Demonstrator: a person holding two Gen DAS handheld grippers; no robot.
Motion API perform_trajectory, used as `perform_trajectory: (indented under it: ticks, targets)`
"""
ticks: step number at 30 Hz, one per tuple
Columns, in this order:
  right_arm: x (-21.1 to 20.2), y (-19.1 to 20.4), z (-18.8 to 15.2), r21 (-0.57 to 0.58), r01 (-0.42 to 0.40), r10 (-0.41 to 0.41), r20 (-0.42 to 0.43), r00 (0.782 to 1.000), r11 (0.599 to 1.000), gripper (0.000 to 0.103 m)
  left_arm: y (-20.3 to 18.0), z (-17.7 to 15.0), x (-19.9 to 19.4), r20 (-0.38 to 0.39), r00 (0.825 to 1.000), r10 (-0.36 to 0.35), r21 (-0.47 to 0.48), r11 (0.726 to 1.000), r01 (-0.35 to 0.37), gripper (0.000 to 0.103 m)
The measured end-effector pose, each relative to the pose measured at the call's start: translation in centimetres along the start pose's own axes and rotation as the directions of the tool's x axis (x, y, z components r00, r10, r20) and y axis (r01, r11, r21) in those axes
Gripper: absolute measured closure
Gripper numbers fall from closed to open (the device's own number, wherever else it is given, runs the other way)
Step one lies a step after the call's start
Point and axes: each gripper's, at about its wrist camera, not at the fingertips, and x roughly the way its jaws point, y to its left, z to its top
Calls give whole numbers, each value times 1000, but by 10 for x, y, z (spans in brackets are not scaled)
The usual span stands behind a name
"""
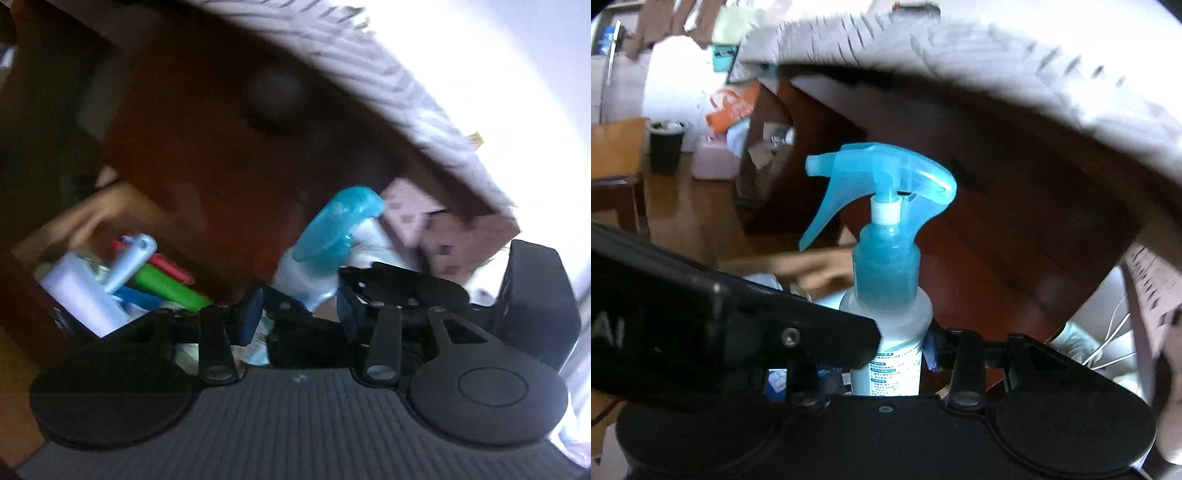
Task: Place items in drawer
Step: 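Carry the spray bottle with the left gripper toward the open drawer, then lower the spray bottle into the drawer among the items with the left gripper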
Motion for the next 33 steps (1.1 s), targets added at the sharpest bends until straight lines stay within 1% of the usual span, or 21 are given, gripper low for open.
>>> perform_trajectory:
  ticks: [1, 4, 6, 7, 8, 9, 13, 15, 17, 18, 21, 23, 24, 27, 28, 29, 30, 31, 33]
  targets:
    - [12, 1, -1, 6, -2, 2, -18, 1000, 1000, 59, 4, 0, 7, -4, 999, 37, -1, 999, -37, 61]
    - [44, 4, -5, 18, -12, 13, -66, 998, 1000, 59, 17, 1, 21, -16, 994, 109, -20, 994, -109, 61]
    - [62, 5, -13, 22, -20, 22, -99, 995, 1000, 59, 26, -2, 28, -38, 987, 153, -30, 988, -155, 61]
    - [66, 5, -21, 38, -17, 21, -115, 993, 999, 59, 30, -3, 32, -54, 985, 162, -28, 986, -164, 61]
    - [67, 5, -26, 42, -27, 31, -113, 993, 999, 59, 32, -4, 36, -73, 983, 170, -19, 985, -171, 61]
    - [66, 5, -30, 34, -33, 37, -105, 994, 999, 59, 32, -3, 39, -73, 981, 178, -11, 984, -180, 61]
    - [63, 1, -34, 57, -45, 50, -84, 995, 997, 59, 31, -9, 45, -55, 975, 214, 25, 977, -213, 61]
    - [66, 7, -31, 32, -44, 46, -68, 997, 999, 59, 31, -10, 49, -46, 970, 237, 43, 971, -235, 61]
    - [68, 11, -30, 3, -43, 43, -53, 998, 999, 59, 34, -10, 49, -33, 966, 256, 36, 966, -255, 61]
    - [69, 13, -28, -9, -39, 39, -49, 998, 999, 59, 36, -8, 50, -26, 965, 262, 30, 965, -261, 57]
    - [70, 17, -26, -37, -11, 9, -49, 999, 999, 58, 42, -3, 50, -17, 959, 284, 28, 958, -284, 56]
    - [72, 19, -25, -29, -18, 17, -47, 999, 999, 58, 46, 1, 49, -16, 955, 296, 36, 955, -295, 55]
    - [75, 19, -23, -27, -22, 21, -46, 999, 999, 59, 48, 3, 48, -9, 953, 304, 41, 952, -303, 52]
    - [85, 23, -16, -55, -27, 23, -67, 997, 998, 59, 57, 5, 45, -11, 947, 322, 35, 946, -321, 51]
    - [90, 23, -13, -62, -31, 24, -100, 995, 998, 59, 59, 5, 44, -16, 944, 329, 33, 944, -328, 50]
    - [95, 23, -9, -61, -26, 19, -121, 993, 998, 59, 62, 4, 43, -22, 942, 336, 31, 942, -335, 45]
    - [98, 22, -6, -47, -23, 17, -135, 991, 999, 59, 63, 4, 43, -19, 937, 350, 46, 936, -349, 35]
    - [103, 21, -2, -31, -26, 21, -152, 988, 999, 59, 65, 5, 42, -10, 924, 383, 68, 922, -382, 33]
    - [109, 21, 3, -30, -36, 30, -170, 985, 999, 59, 68, 7, 39, 1, 896, 445, 102, 891, -442, 31]
